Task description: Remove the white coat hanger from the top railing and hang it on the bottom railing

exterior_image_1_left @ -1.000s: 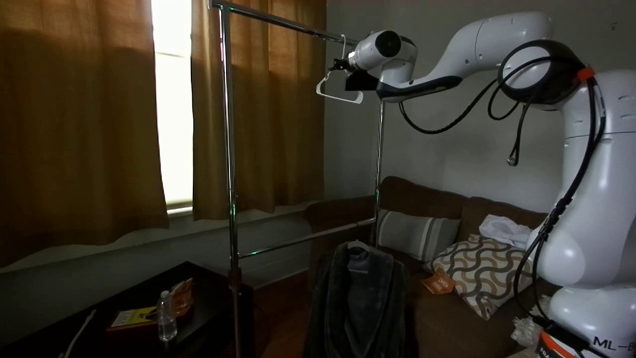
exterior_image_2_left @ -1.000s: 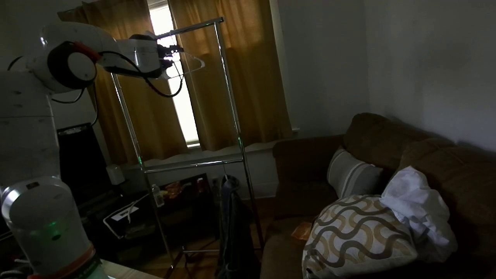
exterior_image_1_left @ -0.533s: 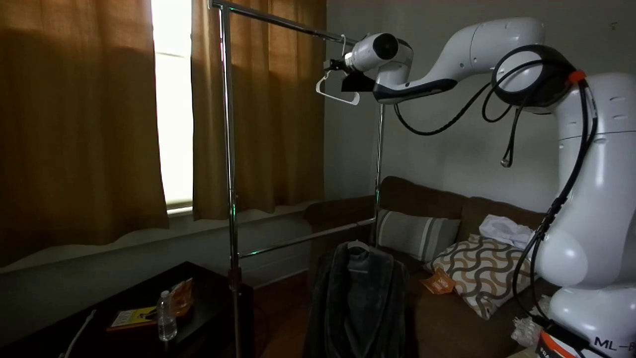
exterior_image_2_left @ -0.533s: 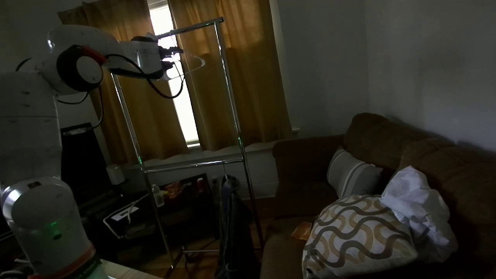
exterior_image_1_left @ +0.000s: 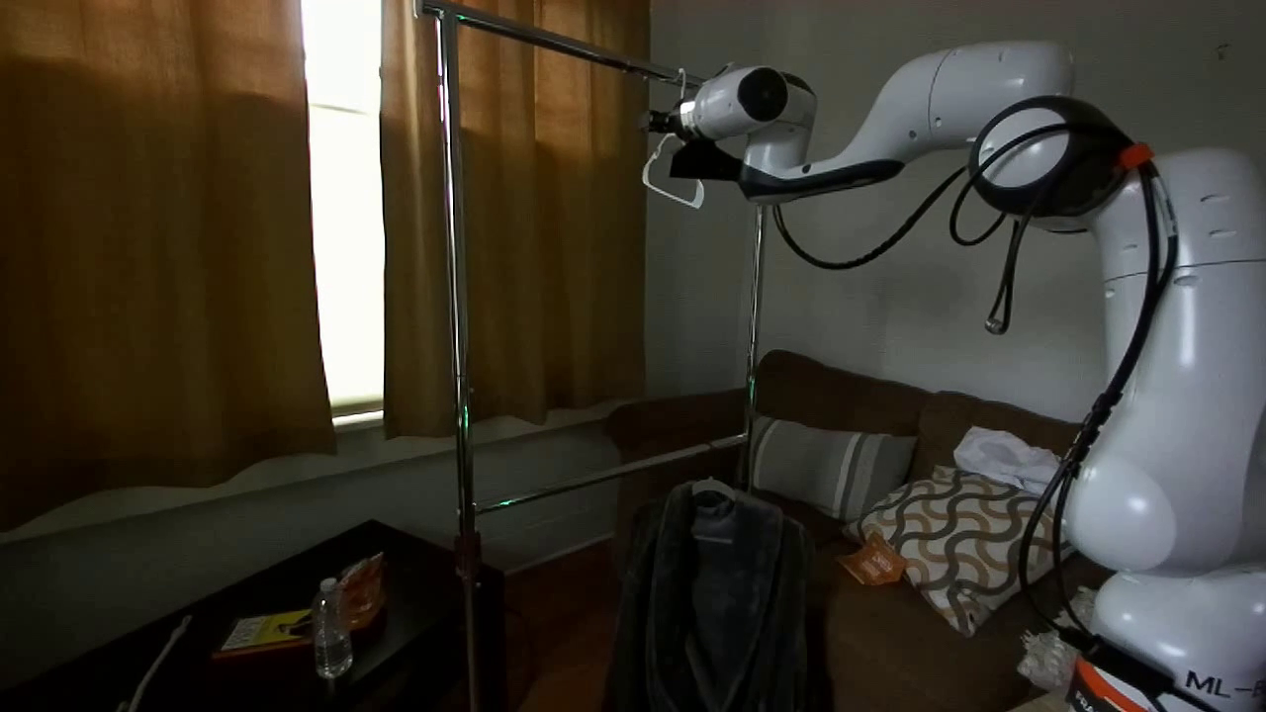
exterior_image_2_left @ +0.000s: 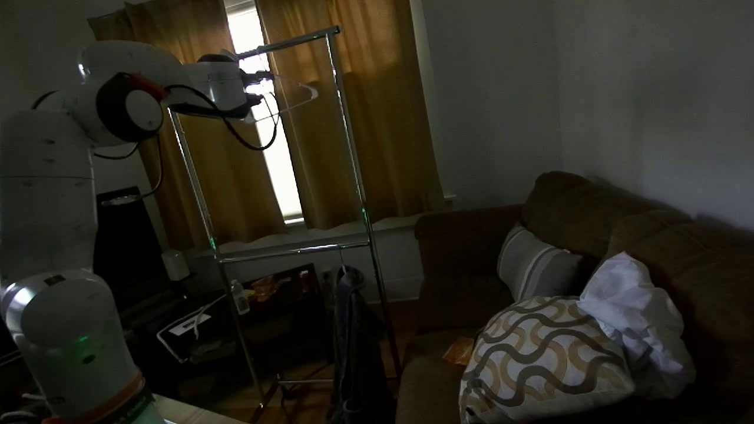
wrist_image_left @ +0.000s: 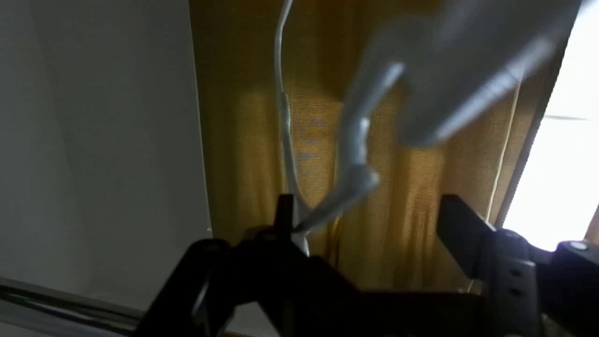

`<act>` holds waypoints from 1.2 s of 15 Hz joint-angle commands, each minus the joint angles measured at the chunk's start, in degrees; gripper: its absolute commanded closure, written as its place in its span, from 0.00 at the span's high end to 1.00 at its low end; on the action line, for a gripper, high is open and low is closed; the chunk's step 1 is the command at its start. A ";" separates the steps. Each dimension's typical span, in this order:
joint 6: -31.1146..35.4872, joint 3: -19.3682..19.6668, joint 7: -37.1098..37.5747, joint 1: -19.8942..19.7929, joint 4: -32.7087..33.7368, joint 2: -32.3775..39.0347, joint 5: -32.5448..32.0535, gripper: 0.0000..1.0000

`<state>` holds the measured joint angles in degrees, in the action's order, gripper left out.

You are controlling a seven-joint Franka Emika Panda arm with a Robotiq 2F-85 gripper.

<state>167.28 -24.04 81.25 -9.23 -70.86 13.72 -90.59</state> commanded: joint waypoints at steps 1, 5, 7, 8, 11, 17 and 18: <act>0.77 0.28 2.88 0.30 0.77 0.74 -2.31 0.48; 0.65 0.38 3.15 0.11 0.24 0.40 -2.13 0.17; 0.87 0.49 3.37 -0.04 0.03 0.10 -2.22 0.02; 0.94 0.56 3.44 -0.15 -0.10 -0.09 -2.21 0.00; 1.31 0.79 3.88 -0.49 -0.20 -0.78 -2.43 0.02; 1.97 1.05 5.00 -1.37 -0.24 -3.67 -2.80 0.02; 2.14 1.03 4.85 -1.55 -0.74 -4.50 -2.49 0.02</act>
<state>167.51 -23.54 83.36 -10.01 -70.13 12.08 -91.26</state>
